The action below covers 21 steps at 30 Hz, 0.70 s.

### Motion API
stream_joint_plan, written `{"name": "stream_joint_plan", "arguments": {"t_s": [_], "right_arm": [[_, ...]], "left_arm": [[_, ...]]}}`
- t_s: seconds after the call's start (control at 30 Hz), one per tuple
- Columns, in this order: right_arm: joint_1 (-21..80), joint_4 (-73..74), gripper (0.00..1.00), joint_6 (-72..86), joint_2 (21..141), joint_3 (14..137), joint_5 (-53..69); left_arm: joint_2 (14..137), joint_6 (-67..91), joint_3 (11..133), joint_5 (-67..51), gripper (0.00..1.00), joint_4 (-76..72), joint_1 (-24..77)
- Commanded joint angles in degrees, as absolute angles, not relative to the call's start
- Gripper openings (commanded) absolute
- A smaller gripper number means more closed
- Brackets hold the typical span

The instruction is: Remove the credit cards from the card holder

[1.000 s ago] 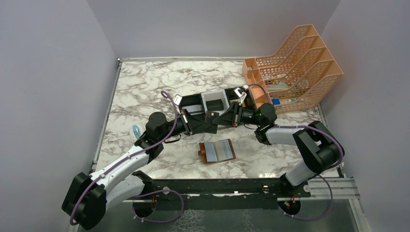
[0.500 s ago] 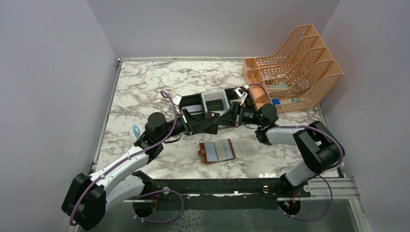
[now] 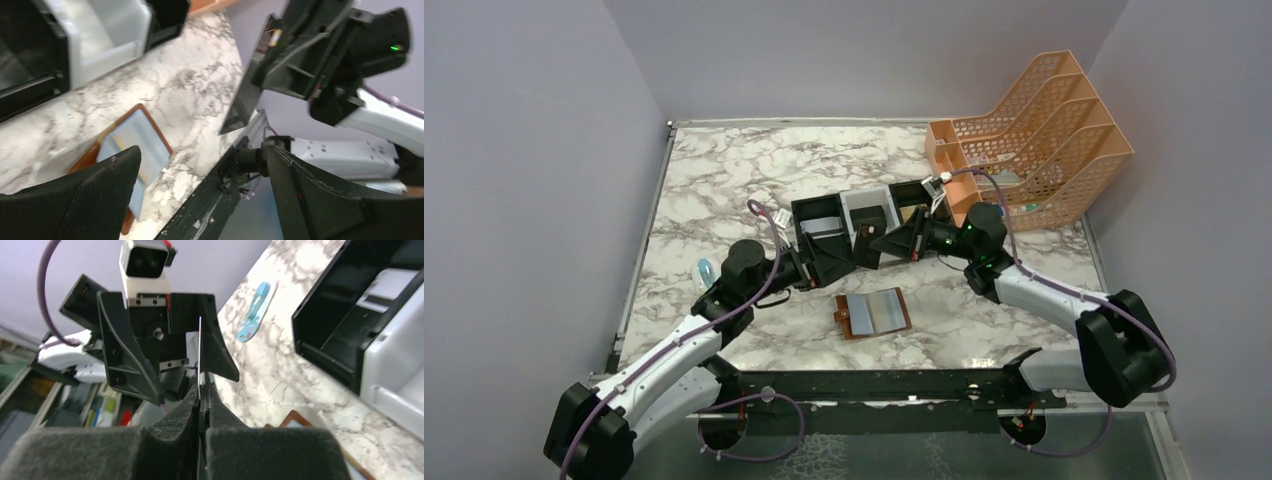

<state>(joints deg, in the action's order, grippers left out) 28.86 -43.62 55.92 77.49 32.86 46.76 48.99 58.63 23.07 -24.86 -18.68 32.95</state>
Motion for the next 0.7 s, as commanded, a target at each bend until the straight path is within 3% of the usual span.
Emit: {"name": "stream_joint_plan", "arguments": {"t_s": [0.0, 0.33, 0.67], "right_arm": [[28.6, -24.0, 0.01, 41.0, 71.1, 36.9, 34.3], [28.8, -9.1, 0.01, 22.3, 70.2, 43.4, 14.6], [33.4, -11.2, 0.01, 0.0, 77.6, 47.5, -0.3]], "left_arm": [[45.1, 49.5, 29.0, -14.7, 0.99, 1.6, 32.4], [52.1, 33.4, 45.5, 3.1, 0.99, 30.5, 32.4], [53.3, 26.3, 50.5, 11.9, 0.99, 35.5, 32.4]]}}
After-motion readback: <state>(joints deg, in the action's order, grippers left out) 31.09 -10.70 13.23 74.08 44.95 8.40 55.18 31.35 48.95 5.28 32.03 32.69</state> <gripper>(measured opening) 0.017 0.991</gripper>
